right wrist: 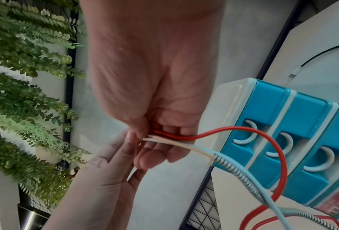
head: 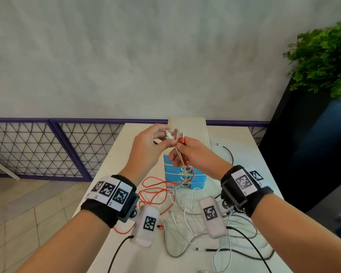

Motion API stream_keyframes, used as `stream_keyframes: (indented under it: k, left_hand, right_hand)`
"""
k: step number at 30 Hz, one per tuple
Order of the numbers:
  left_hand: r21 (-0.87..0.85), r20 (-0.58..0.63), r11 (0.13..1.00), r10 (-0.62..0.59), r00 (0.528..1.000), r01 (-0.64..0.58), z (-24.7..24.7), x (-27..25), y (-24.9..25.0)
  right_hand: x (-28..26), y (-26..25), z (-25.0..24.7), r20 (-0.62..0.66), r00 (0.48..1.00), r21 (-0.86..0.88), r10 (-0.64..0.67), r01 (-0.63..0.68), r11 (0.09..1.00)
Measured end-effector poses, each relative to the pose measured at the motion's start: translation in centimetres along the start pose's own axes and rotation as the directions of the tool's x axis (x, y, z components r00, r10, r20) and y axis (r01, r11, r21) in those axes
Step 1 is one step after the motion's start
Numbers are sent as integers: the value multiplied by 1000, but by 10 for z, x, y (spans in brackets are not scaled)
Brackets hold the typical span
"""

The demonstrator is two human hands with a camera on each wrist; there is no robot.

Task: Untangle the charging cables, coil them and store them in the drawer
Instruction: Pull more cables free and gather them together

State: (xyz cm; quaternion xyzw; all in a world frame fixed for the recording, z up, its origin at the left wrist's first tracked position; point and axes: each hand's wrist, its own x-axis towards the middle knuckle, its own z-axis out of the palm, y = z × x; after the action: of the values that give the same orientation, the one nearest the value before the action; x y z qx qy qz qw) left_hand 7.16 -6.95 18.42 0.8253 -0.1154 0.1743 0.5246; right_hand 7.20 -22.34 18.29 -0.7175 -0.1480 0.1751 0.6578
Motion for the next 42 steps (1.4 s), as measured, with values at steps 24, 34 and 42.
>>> stream_keyframes:
  k: [24, 34, 42]
  left_hand:
    - [154, 589, 953, -301, 750, 262, 29, -62, -90]
    - [366, 602, 898, -428, 674, 243, 20, -79, -132]
    - [207, 559, 959, -280, 780, 196, 23, -39, -82]
  right_hand:
    - [-3, -26, -9, -252, 964, 26, -83, 93, 995]
    - [-9, -42, -29, -509, 801, -34, -316, 348, 937]
    - [-8, -6, -19, -13, 996, -742, -84, 47, 668]
